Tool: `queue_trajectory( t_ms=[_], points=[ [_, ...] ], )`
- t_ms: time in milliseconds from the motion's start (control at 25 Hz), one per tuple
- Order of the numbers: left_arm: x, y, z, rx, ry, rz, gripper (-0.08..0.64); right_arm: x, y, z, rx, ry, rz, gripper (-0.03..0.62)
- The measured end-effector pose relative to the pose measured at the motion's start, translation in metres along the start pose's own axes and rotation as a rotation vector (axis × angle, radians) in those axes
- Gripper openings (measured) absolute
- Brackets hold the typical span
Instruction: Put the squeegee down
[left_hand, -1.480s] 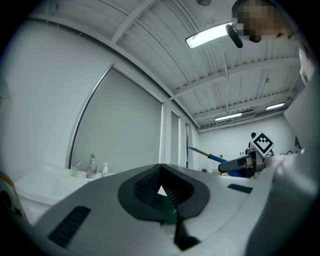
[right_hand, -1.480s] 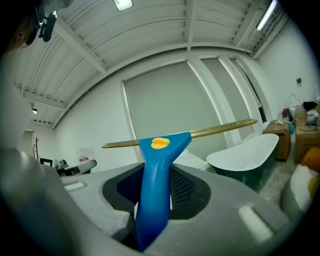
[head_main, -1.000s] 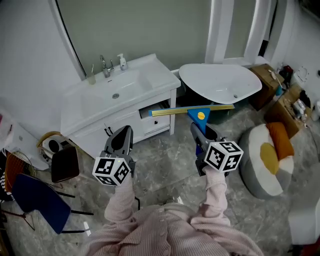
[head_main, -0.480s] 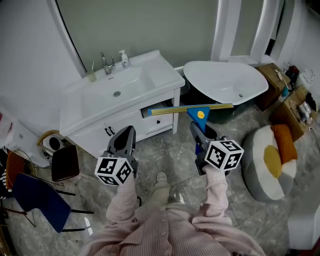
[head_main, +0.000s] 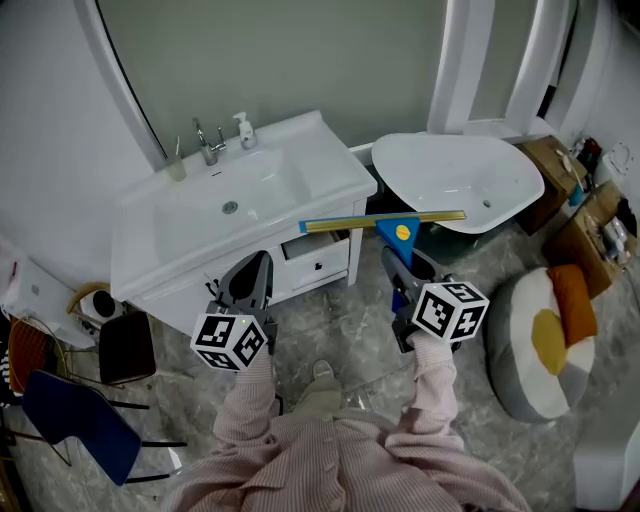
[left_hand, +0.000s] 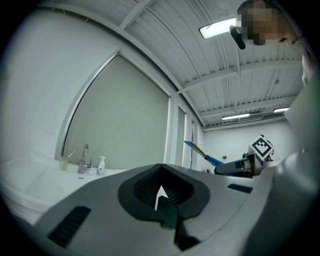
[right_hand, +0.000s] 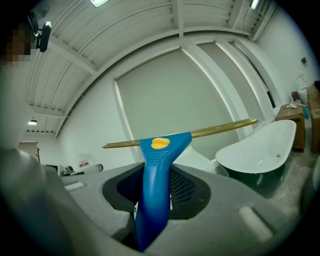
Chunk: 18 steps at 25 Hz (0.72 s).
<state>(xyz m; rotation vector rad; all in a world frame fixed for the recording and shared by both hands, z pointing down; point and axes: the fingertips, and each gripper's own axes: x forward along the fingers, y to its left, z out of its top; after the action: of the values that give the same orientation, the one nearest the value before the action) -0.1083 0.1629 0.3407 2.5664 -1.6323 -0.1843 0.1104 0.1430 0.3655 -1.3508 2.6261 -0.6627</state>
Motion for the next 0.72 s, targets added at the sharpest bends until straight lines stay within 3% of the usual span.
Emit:
queue_trajectory(
  t_ms=[400, 720],
  points=[
    [0.080, 0.069, 0.001, -0.029, 0.021, -0.002, -0.002, 0.100, -0.026, 0.025, 0.034, 0.017, 0.036, 0.121],
    [0.129, 0.103, 0.001, -0.030, 0.021, -0.027, -0.002, 0.152, -0.049, 0.035, 0.049, 0.009, 0.006, 0.121]
  ],
)
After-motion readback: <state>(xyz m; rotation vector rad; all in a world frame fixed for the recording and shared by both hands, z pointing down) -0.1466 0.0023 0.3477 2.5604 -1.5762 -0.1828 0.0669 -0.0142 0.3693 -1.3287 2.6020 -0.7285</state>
